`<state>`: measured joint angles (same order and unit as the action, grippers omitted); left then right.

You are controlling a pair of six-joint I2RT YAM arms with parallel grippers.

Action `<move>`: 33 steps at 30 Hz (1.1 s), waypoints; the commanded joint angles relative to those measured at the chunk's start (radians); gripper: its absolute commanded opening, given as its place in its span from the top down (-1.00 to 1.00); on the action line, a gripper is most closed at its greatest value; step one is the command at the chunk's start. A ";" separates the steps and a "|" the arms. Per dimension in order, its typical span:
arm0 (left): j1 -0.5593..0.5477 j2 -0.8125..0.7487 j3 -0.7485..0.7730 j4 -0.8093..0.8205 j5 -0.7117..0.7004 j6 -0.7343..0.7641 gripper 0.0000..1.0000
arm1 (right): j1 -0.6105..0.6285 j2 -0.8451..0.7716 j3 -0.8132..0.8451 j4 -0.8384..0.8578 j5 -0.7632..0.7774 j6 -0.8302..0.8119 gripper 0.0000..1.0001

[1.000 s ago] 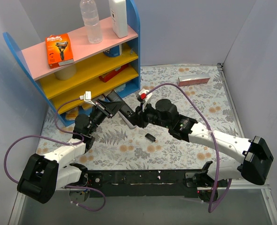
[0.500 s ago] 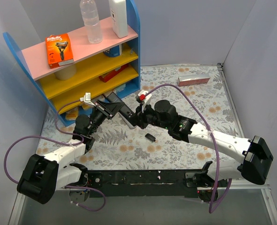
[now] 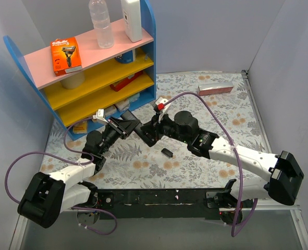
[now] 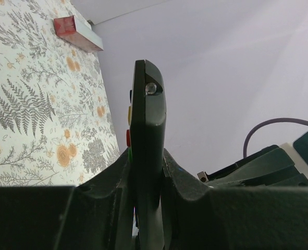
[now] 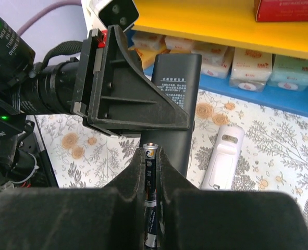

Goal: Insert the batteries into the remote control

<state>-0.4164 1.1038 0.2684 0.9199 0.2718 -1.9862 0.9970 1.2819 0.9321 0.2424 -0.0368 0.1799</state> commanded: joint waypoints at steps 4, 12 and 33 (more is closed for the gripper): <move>-0.002 -0.064 0.025 -0.038 -0.054 -0.071 1.00 | 0.000 -0.013 -0.062 0.178 -0.060 0.003 0.92; -0.004 -0.091 0.035 -0.093 -0.117 -0.135 1.00 | 0.000 -0.038 -0.118 0.219 -0.081 0.027 0.90; -0.016 -0.111 0.041 -0.119 -0.137 -0.270 1.00 | 0.000 -0.081 -0.208 0.508 -0.017 -0.059 0.86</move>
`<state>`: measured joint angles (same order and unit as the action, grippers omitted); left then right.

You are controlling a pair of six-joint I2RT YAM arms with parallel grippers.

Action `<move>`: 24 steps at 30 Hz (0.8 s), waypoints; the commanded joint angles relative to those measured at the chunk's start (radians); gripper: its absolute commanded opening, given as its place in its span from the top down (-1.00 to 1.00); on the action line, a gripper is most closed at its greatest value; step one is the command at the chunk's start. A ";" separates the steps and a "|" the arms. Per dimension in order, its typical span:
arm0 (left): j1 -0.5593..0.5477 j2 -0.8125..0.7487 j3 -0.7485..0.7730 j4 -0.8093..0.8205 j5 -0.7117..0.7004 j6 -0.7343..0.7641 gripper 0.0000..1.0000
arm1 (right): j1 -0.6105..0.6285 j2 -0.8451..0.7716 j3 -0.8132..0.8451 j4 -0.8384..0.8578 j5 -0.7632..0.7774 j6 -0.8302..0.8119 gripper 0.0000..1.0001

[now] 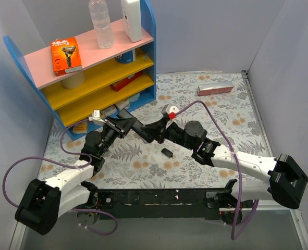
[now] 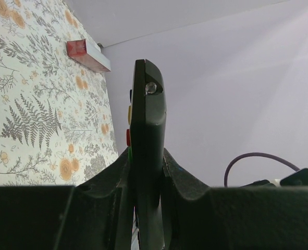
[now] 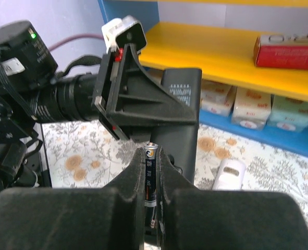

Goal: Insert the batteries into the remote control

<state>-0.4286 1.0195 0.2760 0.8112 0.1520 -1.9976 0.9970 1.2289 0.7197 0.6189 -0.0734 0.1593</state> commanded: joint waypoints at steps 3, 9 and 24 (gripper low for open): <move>-0.006 -0.024 0.040 -0.012 -0.017 -0.271 1.00 | 0.000 -0.016 0.009 0.142 -0.008 -0.043 0.86; -0.006 -0.022 0.054 -0.010 -0.025 -0.303 1.00 | 0.000 0.001 -0.019 0.156 -0.035 -0.038 0.85; -0.007 -0.018 0.068 -0.001 -0.011 -0.354 1.00 | 0.002 0.047 -0.039 0.177 0.003 -0.060 0.83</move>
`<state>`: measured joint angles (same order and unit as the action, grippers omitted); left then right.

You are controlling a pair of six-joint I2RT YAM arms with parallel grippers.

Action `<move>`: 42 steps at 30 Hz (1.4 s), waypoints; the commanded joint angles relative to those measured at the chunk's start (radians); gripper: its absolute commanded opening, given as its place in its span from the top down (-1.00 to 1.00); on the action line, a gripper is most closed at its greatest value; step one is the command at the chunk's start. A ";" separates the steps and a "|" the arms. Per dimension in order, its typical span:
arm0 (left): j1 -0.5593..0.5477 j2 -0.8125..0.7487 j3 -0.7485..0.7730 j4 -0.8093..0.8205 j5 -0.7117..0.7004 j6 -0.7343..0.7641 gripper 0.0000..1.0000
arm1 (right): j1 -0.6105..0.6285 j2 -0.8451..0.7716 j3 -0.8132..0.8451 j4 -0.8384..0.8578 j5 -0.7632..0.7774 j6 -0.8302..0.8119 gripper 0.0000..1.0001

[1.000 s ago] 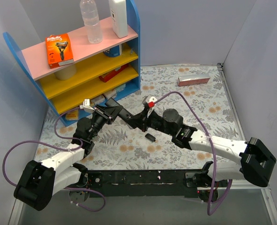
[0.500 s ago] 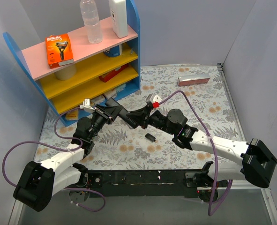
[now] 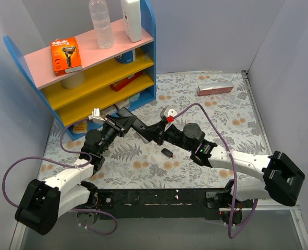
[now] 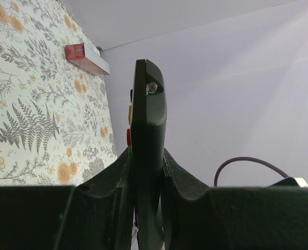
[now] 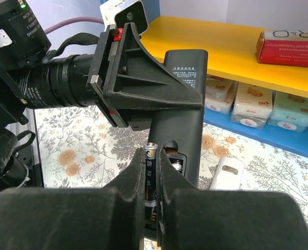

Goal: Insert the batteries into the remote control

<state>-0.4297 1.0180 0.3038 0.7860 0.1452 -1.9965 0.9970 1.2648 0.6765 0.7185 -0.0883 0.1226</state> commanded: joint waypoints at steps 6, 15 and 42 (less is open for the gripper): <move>-0.007 -0.016 0.038 0.032 -0.001 -0.370 1.00 | 0.002 0.031 0.000 0.093 0.021 -0.023 0.82; -0.007 -0.018 0.031 0.050 -0.007 -0.392 1.00 | 0.000 0.038 -0.006 0.091 0.018 -0.029 0.75; -0.009 -0.018 0.006 0.045 -0.002 -0.374 1.00 | 0.000 -0.013 0.034 0.029 0.002 -0.063 0.29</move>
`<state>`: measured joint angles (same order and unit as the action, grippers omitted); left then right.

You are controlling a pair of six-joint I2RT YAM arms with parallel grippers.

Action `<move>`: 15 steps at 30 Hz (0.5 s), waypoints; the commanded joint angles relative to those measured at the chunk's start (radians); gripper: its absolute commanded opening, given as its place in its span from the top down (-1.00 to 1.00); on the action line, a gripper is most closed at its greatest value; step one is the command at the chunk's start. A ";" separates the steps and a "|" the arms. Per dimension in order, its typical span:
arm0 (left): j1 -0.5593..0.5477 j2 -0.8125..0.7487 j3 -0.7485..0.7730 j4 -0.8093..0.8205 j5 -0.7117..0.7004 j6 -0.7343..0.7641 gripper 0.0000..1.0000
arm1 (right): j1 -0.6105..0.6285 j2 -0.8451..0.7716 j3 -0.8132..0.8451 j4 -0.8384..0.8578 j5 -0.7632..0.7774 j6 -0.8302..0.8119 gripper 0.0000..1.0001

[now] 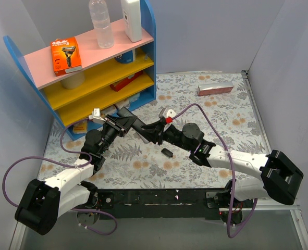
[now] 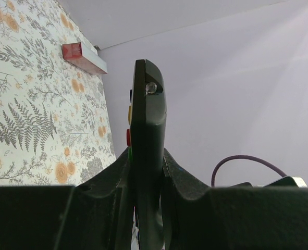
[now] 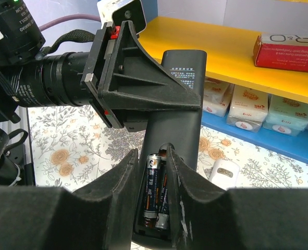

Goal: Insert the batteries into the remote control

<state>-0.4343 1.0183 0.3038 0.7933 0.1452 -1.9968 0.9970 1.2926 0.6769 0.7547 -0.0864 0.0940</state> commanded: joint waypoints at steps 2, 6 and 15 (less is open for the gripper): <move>-0.004 -0.020 0.001 0.037 -0.001 -0.369 1.00 | 0.000 -0.049 0.038 -0.015 0.002 -0.036 0.26; -0.003 -0.012 -0.006 0.044 0.004 -0.361 1.00 | 0.000 -0.065 0.050 -0.038 -0.003 -0.042 0.19; -0.003 0.014 -0.008 0.064 0.030 -0.326 1.00 | -0.001 -0.104 0.107 -0.142 -0.018 -0.068 -0.10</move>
<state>-0.4343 1.0298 0.3019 0.8089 0.1535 -1.9976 0.9970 1.2358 0.7078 0.6514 -0.0933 0.0635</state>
